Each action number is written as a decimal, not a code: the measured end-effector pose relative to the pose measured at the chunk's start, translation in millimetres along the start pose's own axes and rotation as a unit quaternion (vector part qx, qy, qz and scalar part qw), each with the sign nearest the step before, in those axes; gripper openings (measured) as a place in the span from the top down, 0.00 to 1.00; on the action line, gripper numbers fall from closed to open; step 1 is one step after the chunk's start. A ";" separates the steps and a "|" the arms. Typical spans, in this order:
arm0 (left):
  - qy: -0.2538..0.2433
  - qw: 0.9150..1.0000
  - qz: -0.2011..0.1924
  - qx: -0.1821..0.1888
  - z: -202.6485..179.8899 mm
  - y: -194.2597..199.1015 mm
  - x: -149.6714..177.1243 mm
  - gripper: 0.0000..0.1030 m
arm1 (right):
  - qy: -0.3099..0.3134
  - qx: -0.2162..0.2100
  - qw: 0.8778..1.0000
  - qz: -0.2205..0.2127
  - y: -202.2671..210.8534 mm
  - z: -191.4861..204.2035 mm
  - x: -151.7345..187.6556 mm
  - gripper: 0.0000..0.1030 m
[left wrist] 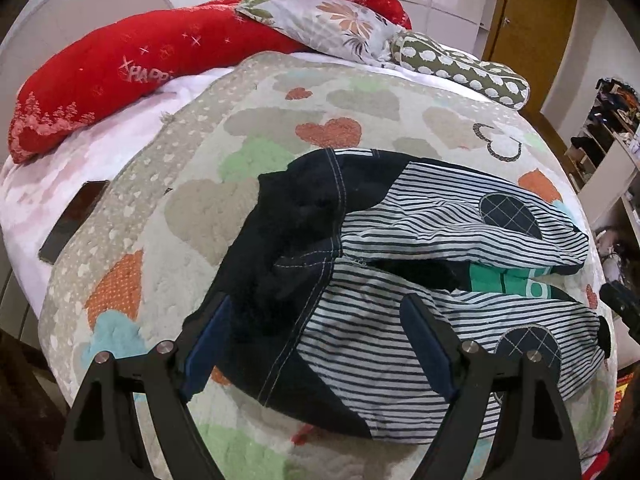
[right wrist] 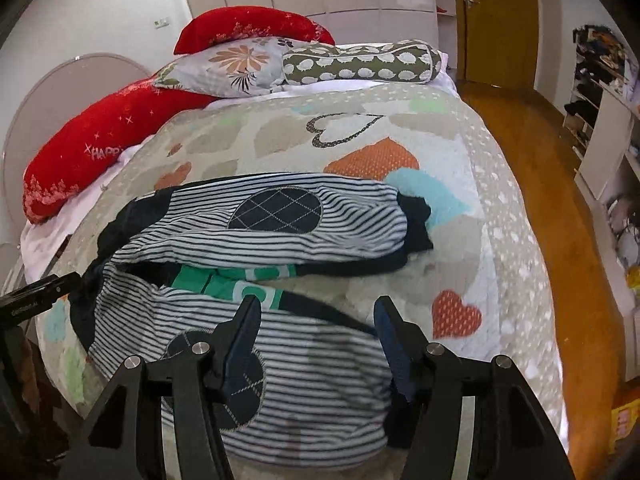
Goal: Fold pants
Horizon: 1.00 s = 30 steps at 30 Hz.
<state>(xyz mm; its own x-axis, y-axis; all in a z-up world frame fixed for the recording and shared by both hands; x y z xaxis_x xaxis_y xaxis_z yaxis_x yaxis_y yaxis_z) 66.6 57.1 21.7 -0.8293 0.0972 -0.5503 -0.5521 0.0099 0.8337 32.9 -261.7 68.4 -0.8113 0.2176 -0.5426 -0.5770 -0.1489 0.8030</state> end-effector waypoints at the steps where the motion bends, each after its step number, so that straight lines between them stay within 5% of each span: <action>1: 0.000 1.000 0.005 0.019 -1.1 -2.1 -3.7 0.19 | 0.007 0.001 1.000 0.002 -1.9 1.4 -2.1 0.39; 5: -0.028 0.996 0.016 0.078 -8.8 -10.6 -35.0 0.19 | 0.067 0.012 0.998 0.014 -13.2 9.5 -20.9 0.39; 10: -0.097 0.991 0.013 0.092 -20.9 -44.0 -87.6 0.19 | 0.125 0.026 0.991 0.049 -50.2 17.0 -59.4 0.39; 13: -0.118 0.984 0.045 0.125 -31.7 -79.4 -107.1 0.19 | 0.142 0.055 0.985 0.081 -89.4 13.9 -81.6 0.39; 19: -0.136 0.971 0.089 0.177 -46.8 -136.8 -127.6 0.19 | 0.143 0.043 0.980 0.133 -147.5 14.2 -98.2 0.39; 21: -0.146 0.967 0.097 0.183 -49.8 -150.9 -128.6 0.19 | 0.149 0.043 0.978 0.137 -159.8 15.4 -98.5 0.39; 24: -0.180 0.967 0.109 0.143 -48.6 -169.1 -122.9 0.21 | 0.161 0.043 0.976 0.139 -172.7 18.5 -95.1 0.39; 25: -0.193 0.966 0.110 0.129 -48.8 -171.2 -119.7 0.32 | 0.162 0.043 0.976 0.137 -174.5 19.4 -94.1 0.41; 27: -0.202 0.965 0.093 0.136 -52.3 -162.6 -119.3 0.58 | 0.157 0.025 0.978 0.137 -172.0 24.1 -93.1 0.86; 28: -0.203 0.963 0.089 0.150 -55.2 -155.3 -118.3 0.84 | 0.152 0.022 0.978 0.138 -169.2 25.6 -92.9 0.92; 29: -0.203 0.964 0.085 0.148 -55.5 -148.4 -118.1 0.95 | 0.149 0.018 0.979 0.136 -165.6 27.4 -93.2 0.93; 30: -0.206 0.965 0.077 0.142 -55.9 -142.3 -118.8 0.95 | 0.149 0.019 0.980 0.130 -161.7 29.5 -94.2 0.93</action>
<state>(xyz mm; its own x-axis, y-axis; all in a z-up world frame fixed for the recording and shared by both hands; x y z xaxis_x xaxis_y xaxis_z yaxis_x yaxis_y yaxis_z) 238.8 -11.4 -34.1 -0.7628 0.5056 -0.4031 -0.3311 0.2302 0.9151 205.4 -229.7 -3.0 -0.9249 -0.1155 -0.3622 -0.3483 -0.1243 0.9291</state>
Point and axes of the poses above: each gripper's, at about its wrist camera, not at the fingertips, and y roughly against the way its jaws point, z to its left, x to its underside, the point moved 8 cm from there along -y, roughly the way its jaws point, and after that the axes turned 10 degrees about -y, right-handed, at the moved point
